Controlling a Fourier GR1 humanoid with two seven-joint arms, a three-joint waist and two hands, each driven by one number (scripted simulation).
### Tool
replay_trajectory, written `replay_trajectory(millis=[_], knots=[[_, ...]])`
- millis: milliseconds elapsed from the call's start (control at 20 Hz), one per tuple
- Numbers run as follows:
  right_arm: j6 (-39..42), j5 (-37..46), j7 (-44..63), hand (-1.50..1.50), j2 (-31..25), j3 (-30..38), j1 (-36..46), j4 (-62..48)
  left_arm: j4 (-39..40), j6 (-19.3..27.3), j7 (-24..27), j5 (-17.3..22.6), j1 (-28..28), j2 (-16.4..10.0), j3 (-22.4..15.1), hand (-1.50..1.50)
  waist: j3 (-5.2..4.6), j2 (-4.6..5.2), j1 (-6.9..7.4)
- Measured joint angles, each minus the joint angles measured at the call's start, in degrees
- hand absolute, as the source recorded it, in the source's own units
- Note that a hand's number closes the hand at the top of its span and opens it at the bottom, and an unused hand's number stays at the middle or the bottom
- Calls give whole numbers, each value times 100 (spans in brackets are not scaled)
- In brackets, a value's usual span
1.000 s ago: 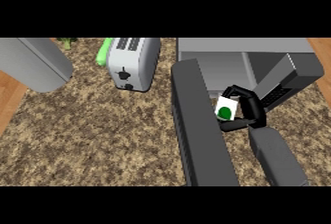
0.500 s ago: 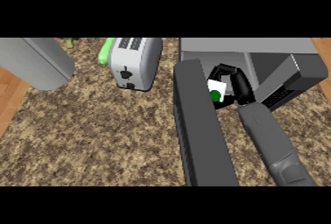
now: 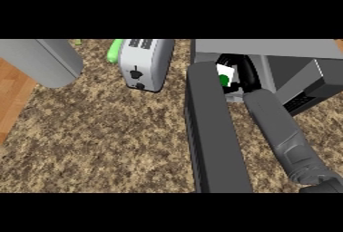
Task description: Pick up the milk, place it into the microwave and close the microwave
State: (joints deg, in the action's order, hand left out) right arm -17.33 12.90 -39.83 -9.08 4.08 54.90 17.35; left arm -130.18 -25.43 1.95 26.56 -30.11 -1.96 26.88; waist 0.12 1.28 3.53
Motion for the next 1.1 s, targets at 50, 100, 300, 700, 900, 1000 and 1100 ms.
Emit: replay_trajectory(millis=[50, 100, 300, 700, 900, 1000, 1100], knots=[[-87, 20, 12, 150, 7, 23, 104, -111, 51, 5, 2, -8, 66, -16, 3, -150, 0, 9, 15], [-155, 24, 35, 150, -6, 57, 218, -201, 98, 14, -2, 0, 142, -39, 1, -150, 0, 24, 38], [-624, 66, 8, 150, -58, 163, 412, -486, 144, -57, 26, -25, 191, -47, -29, -150, 2, 75, 154], [-1590, 341, -139, 150, -323, 119, 691, -776, 346, -95, 53, -181, 429, -74, -141, -150, 6, 179, 313], [-1904, 516, -185, 150, -478, 27, 673, -950, 417, -105, 35, -181, 544, -109, -182, -150, 9, 235, 395], [-2107, 574, -31, -150, -502, 5, 719, -1071, 458, -99, 36, -237, 601, -99, -227, -150, 8, 253, 427], [-2391, 625, 142, -150, -577, -9, 717, -1183, 518, -100, 35, -263, 669, -133, -229, -150, 7, 281, 454]])
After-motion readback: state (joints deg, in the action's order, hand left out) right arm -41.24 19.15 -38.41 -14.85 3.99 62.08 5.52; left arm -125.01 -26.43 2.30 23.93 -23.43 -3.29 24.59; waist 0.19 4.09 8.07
